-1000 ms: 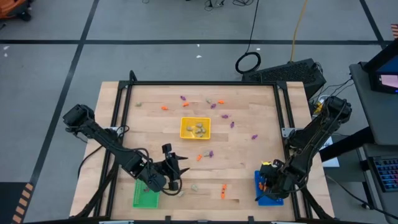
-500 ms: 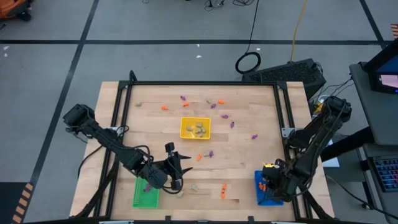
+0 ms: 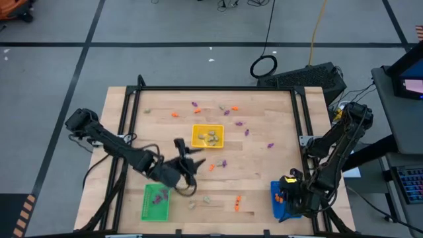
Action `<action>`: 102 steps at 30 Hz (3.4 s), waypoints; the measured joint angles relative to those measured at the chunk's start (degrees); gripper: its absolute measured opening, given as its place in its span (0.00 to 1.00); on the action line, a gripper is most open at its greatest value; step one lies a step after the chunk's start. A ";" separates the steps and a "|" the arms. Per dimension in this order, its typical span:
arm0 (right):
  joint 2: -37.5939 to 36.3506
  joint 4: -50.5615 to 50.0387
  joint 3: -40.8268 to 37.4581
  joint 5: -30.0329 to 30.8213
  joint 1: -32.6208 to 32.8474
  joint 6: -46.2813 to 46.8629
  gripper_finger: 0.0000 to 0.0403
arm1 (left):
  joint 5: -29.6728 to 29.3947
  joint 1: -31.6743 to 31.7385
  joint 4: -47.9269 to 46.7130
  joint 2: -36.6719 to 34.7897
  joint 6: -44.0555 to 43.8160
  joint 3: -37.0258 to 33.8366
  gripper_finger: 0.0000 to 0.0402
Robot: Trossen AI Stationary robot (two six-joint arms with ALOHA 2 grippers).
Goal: Sort Halloween decoration
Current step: Put the white skull toy in the yellow basket
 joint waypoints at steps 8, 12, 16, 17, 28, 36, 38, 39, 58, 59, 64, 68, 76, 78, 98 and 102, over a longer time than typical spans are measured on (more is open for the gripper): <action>-0.23 0.12 0.02 0.11 -0.50 0.62 0.22 | 13.75 14.61 -4.82 -6.93 6.86 0.04 0.47; -0.23 0.25 0.96 2.01 -0.46 -1.01 0.22 | 25.01 25.00 -6.12 -8.74 8.76 0.05 0.47; -0.24 0.23 3.15 9.39 -0.43 -6.11 0.22 | 27.66 34.11 -11.99 -8.68 9.69 0.04 0.47; -0.24 0.33 3.93 11.77 -0.43 -7.98 0.22 | 27.65 35.95 -14.00 -8.73 9.71 0.04 0.47; -0.24 1.59 6.29 51.84 -1.79 -34.96 0.22 | 28.16 50.21 -42.15 -12.88 -12.93 0.02 0.47; -0.20 3.55 -0.03 57.28 -8.22 -41.64 0.22 | 29.33 55.98 -52.06 -12.34 -15.20 -1.26 0.47; -0.20 4.24 -1.49 54.90 -9.78 -43.06 0.22 | 32.75 57.76 -51.91 -12.00 -11.80 -1.31 0.47; -0.20 5.04 -2.21 53.91 -10.43 -44.07 0.22 | 35.26 58.84 -51.98 -11.65 -10.57 -1.34 0.47; -0.20 22.49 -4.33 40.23 -17.06 -58.26 0.22 | 36.82 68.10 -54.29 -4.60 19.31 -2.14 0.47; -0.20 22.50 -4.33 40.20 -17.12 -58.38 0.22 | 36.09 68.62 -54.38 -3.79 18.86 -2.41 0.47; -0.20 22.46 -4.33 38.65 -17.21 -59.18 0.22 | 35.16 71.67 -53.66 -0.63 16.42 -3.71 0.46; -0.22 22.51 -5.14 38.67 -17.21 -59.19 0.22 | 35.28 73.15 -53.34 1.22 14.77 -4.65 0.43; -0.22 23.75 -8.39 38.69 -17.48 -58.31 0.22 | 32.44 75.14 -50.32 4.41 14.74 -5.64 0.38; -0.22 23.89 -8.39 38.70 -17.48 -58.35 0.22 | 31.67 75.58 -49.72 5.21 14.74 -5.64 0.38; -0.22 25.69 -8.41 38.71 -17.85 -59.94 0.22 | 30.36 78.28 -46.73 12.45 15.50 -5.64 0.53; -0.22 25.66 -8.41 38.71 -17.85 -59.94 0.22 | 30.27 78.26 -46.82 12.42 16.20 -5.62 0.53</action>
